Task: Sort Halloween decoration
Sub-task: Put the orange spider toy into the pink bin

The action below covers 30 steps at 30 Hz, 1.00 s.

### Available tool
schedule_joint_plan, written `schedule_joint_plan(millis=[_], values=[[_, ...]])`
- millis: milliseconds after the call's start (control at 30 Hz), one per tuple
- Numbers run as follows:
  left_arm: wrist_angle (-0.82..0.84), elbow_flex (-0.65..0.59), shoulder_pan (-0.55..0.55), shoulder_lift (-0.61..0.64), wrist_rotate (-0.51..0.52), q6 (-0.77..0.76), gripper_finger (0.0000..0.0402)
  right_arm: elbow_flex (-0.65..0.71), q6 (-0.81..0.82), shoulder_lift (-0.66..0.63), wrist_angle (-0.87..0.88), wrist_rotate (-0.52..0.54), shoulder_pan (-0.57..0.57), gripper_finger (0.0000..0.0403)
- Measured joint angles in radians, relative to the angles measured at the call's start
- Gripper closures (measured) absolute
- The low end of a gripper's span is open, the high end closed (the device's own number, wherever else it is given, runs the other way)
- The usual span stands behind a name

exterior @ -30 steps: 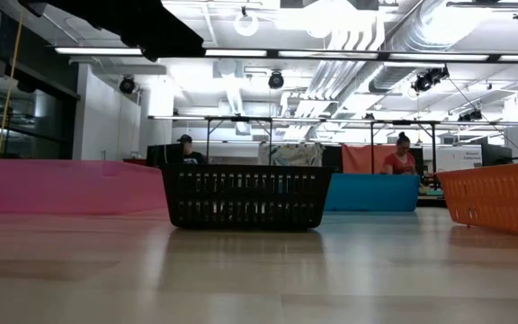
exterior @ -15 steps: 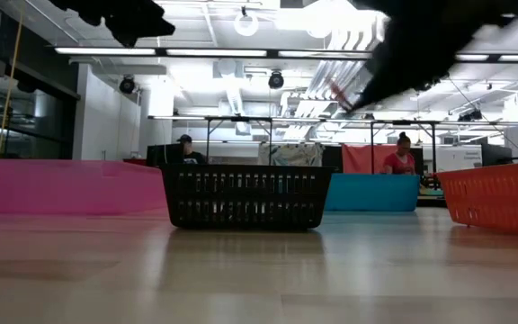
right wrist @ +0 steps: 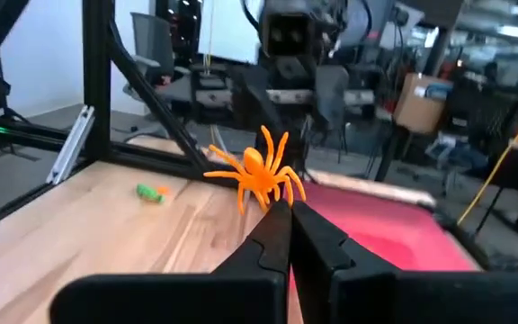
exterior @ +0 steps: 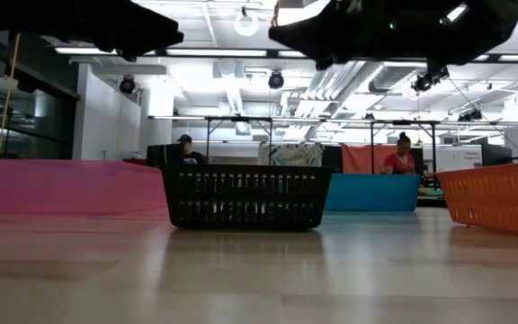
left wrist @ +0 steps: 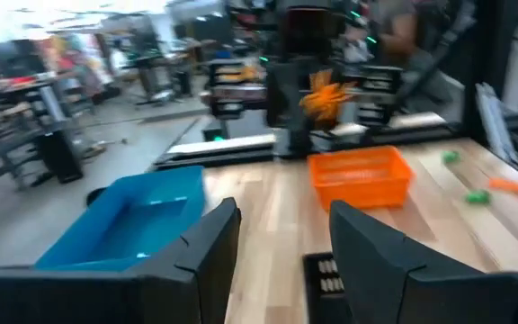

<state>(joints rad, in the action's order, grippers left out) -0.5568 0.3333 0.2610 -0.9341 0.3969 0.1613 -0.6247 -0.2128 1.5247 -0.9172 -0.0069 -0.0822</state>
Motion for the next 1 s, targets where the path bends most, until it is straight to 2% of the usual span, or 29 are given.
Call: schedule_joint_plan(millis=[400,567,733,1000], values=[[-0.019,-0.012,-0.011,0.017,0.0,-0.078,0.0241,-0.056,-0.01,0.062,0.0,-0.002,-0.002,0.0403],[-0.076,-0.011,-0.003,0.066,0.0,-0.025,0.0241,-0.084,0.03,0.118,0.001,0.067,0.005,0.0403],[-0.101,-0.01,0.034,0.157,0.0,0.026,0.0241,-0.24,0.032,0.279,0.001,0.076,0.022,0.0403],[-0.063,-0.011,0.084,0.229,0.009,0.046,0.0241,-0.641,0.033,0.601,0.075,0.085,0.067,0.0403]])
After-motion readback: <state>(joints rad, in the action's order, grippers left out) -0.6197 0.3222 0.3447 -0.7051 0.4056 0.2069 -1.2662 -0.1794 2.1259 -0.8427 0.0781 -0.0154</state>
